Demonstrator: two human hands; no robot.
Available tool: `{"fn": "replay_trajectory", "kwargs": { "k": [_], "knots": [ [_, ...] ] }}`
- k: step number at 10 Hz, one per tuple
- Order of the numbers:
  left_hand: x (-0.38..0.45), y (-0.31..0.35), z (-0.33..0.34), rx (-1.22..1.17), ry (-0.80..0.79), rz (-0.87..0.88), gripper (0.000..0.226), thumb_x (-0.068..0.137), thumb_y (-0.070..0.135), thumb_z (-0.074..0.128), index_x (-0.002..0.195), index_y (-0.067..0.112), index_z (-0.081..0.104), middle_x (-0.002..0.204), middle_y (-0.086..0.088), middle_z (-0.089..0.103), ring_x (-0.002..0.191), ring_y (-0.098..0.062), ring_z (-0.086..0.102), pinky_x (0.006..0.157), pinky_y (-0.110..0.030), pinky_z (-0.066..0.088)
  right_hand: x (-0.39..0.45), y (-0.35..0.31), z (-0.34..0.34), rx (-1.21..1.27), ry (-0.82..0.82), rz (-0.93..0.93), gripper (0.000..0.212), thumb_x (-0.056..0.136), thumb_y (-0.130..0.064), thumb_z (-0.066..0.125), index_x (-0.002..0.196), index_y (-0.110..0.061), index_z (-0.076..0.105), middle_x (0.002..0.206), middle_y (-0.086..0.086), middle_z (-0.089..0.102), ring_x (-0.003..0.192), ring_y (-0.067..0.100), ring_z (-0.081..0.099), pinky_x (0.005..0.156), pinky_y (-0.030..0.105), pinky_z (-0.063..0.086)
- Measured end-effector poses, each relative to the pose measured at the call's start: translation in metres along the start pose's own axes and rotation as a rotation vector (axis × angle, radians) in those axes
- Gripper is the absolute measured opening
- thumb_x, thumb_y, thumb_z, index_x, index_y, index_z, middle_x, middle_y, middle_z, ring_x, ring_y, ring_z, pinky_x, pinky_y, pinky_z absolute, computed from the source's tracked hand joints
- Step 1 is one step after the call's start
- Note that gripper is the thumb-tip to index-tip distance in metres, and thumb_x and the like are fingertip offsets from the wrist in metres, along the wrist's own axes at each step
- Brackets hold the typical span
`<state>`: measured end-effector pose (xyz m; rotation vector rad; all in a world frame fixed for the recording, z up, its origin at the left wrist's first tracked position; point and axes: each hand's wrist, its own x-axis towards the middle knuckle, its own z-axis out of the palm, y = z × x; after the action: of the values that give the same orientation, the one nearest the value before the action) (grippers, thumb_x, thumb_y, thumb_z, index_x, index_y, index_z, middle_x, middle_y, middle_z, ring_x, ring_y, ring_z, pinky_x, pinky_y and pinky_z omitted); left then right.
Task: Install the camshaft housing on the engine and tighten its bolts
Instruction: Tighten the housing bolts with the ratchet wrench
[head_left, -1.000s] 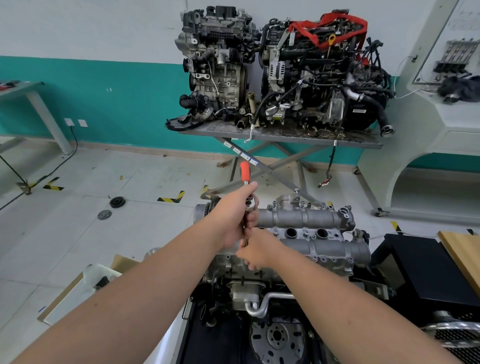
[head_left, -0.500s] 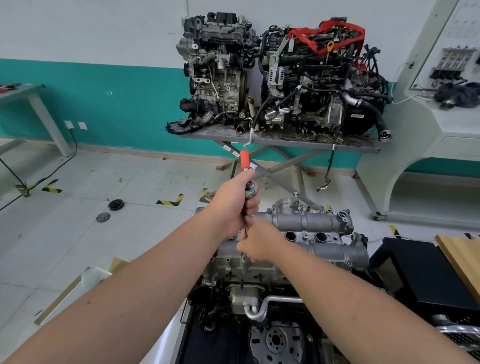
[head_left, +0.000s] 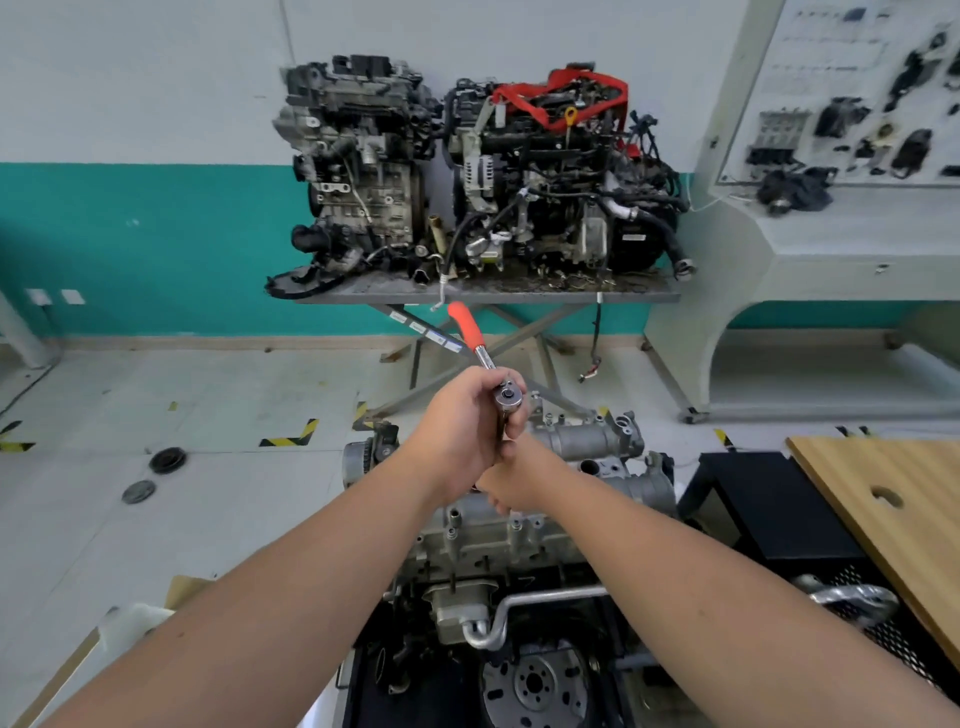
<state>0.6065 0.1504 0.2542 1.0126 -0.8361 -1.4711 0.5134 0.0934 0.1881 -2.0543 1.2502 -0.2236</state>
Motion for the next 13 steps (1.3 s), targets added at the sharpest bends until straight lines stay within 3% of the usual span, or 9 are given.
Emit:
{"fn": "replay_trajectory", "kwargs": {
  "k": [3,4,5,6,7,8,9,10,13],
  "knots": [
    [0.009,-0.006,0.016,-0.074,-0.214,0.027,0.017,0.077,0.027,0.04,0.085,0.015,0.05,0.064,-0.004,0.043,0.059,-0.017,0.035,0.057,-0.034,0.023,-0.013,0.014,-0.025,-0.001,0.026,0.072,0.038,0.084,-0.008,0.069,0.071,-0.033,0.043,0.074,0.001,0.059,0.068,0.021,0.062,0.072,0.038,0.061],
    [0.018,-0.012,0.027,-0.056,-0.191,0.026,0.014,0.086,0.022,0.037,0.085,0.016,0.049,0.063,-0.004,0.045,0.058,-0.016,0.037,0.057,-0.033,0.024,-0.011,0.024,-0.035,-0.014,-0.004,0.089,0.031,0.085,-0.006,0.067,0.074,-0.029,0.049,0.073,0.0,0.06,0.064,0.017,0.064,0.062,0.029,0.059],
    [0.028,-0.012,0.039,-0.044,-0.147,0.01,0.02,0.092,0.02,0.032,0.083,0.017,0.049,0.063,-0.003,0.046,0.057,-0.015,0.037,0.057,-0.032,0.024,-0.007,0.026,-0.042,-0.128,-0.086,0.097,0.014,0.09,-0.004,0.053,0.084,-0.007,0.066,0.082,0.012,0.071,0.075,0.029,0.072,0.068,0.036,0.061],
    [0.05,-0.009,0.061,-0.07,-0.083,0.032,0.022,0.095,0.018,0.03,0.082,0.017,0.049,0.062,-0.003,0.043,0.056,-0.015,0.035,0.056,-0.03,0.022,0.007,0.041,-0.07,-0.172,-0.086,0.101,0.02,0.088,-0.001,0.05,0.097,0.006,0.066,0.092,0.021,0.073,0.085,0.037,0.072,0.078,0.045,0.061],
    [0.065,-0.006,0.075,-0.095,-0.054,0.052,0.021,0.094,0.017,0.029,0.083,0.016,0.047,0.061,-0.003,0.043,0.054,-0.014,0.035,0.055,-0.029,0.023,0.015,0.05,-0.09,-0.238,-0.114,0.071,0.012,0.086,0.002,0.059,0.096,0.002,0.066,0.093,0.019,0.071,0.086,0.034,0.071,0.079,0.043,0.06],
    [0.087,-0.006,0.088,-0.138,-0.009,0.056,0.019,0.092,0.015,0.031,0.083,0.016,0.047,0.059,-0.004,0.043,0.052,-0.014,0.036,0.054,-0.028,0.024,0.034,0.062,-0.11,-0.332,-0.162,0.054,0.017,0.089,0.0,0.052,0.077,-0.001,0.064,0.089,0.021,0.073,0.071,0.028,0.067,0.066,0.037,0.057],
    [0.1,-0.002,0.089,-0.153,0.013,0.036,0.017,0.091,0.014,0.032,0.082,0.016,0.046,0.059,-0.005,0.042,0.052,-0.015,0.035,0.054,-0.028,0.025,0.046,0.066,-0.116,-0.317,-0.182,0.069,0.019,0.092,-0.003,0.048,0.077,-0.008,0.057,0.088,0.02,0.074,0.068,0.025,0.066,0.069,0.039,0.059],
    [0.119,0.011,0.085,-0.122,0.021,-0.013,0.014,0.088,0.015,0.033,0.08,0.017,0.044,0.059,-0.005,0.04,0.053,-0.016,0.032,0.055,-0.029,0.024,0.065,0.066,-0.119,-0.279,-0.208,0.097,0.013,0.096,-0.006,0.042,0.096,-0.006,0.055,0.094,0.021,0.074,0.081,0.03,0.072,0.083,0.045,0.06],
    [0.169,0.036,0.054,-0.075,0.071,-0.096,0.015,0.095,0.017,0.034,0.082,0.019,0.042,0.062,-0.003,0.042,0.057,-0.016,0.033,0.057,-0.03,0.023,0.121,0.051,-0.118,-0.195,-0.163,0.136,0.024,0.094,-0.016,0.054,0.113,-0.001,0.055,0.102,0.016,0.073,0.091,0.031,0.072,0.083,0.044,0.059]
  ]
}}
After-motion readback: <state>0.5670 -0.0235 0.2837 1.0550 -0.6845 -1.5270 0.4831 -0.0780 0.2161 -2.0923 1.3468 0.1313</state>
